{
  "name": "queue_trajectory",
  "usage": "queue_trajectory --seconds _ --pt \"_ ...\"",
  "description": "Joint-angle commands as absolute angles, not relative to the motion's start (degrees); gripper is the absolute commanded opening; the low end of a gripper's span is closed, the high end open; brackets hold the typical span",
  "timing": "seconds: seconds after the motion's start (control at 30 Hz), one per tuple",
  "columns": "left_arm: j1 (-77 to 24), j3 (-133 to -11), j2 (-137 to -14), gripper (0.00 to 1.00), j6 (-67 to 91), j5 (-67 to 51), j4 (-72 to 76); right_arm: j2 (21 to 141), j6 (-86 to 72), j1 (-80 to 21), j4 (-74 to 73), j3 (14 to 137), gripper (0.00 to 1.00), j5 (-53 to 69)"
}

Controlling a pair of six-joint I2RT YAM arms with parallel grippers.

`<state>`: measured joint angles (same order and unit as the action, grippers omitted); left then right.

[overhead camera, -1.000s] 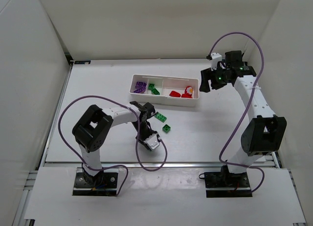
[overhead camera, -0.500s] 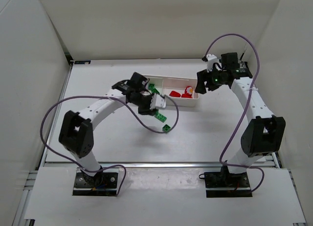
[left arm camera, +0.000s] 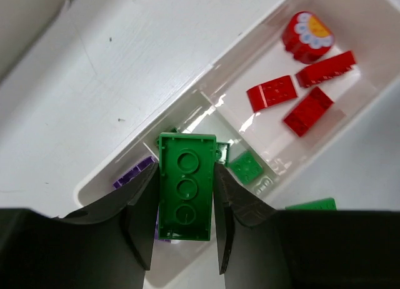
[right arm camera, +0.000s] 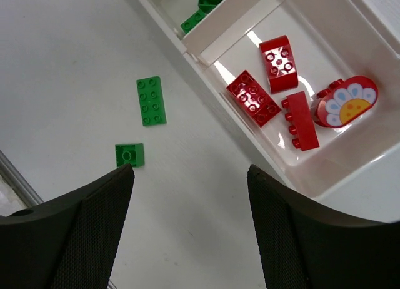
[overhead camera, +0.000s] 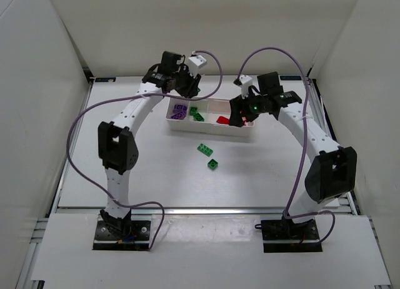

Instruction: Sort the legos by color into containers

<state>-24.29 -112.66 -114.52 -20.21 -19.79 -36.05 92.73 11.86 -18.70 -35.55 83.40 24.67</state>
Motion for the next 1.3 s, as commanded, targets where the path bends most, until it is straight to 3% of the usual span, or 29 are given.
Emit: queue_trajectory --seconds 0.0,0.37,0.4,0.43,0.53,0.7,1.03,1.13,1.27 --pt "-23.29 -120.66 -119.60 0.10 -12.57 -18.54 -42.71 90.79 13.88 -19.51 -35.42 82.18 0.77 25.93" --pt "-23.11 -136.84 -135.87 0.13 -8.61 -24.52 -49.31 85.08 21.18 -20.30 -37.61 77.43 0.79 24.00" --pt "-23.12 -137.19 -136.49 0.19 -8.70 -24.17 -49.39 84.90 21.79 -20.30 -37.70 77.26 0.80 24.08" --pt "-23.12 -137.55 -136.67 0.33 -8.79 -22.86 -49.39 84.90 21.88 -20.56 -37.97 77.17 0.80 23.82" --pt "-22.94 -138.43 -137.64 0.58 -9.05 -21.89 -50.36 85.17 22.76 -20.74 -38.23 77.08 0.81 23.56" --pt "-22.94 -138.69 -137.37 0.78 -9.93 -20.48 -50.36 86.30 23.38 -21.00 -37.88 77.08 0.82 23.82" --pt "-13.64 -149.68 -128.35 0.81 -1.85 -23.48 -43.52 94.99 20.93 -29.96 -32.79 78.48 0.82 20.23" --pt "-11.52 -147.32 -122.20 0.82 -1.32 -18.20 -43.51 100.69 15.92 -34.36 -30.85 81.11 0.83 14.70" --pt "-7.92 -134.69 -113.66 0.84 -2.72 -14.15 -43.51 106.42 10.47 -39.10 -31.38 84.98 0.87 8.63"
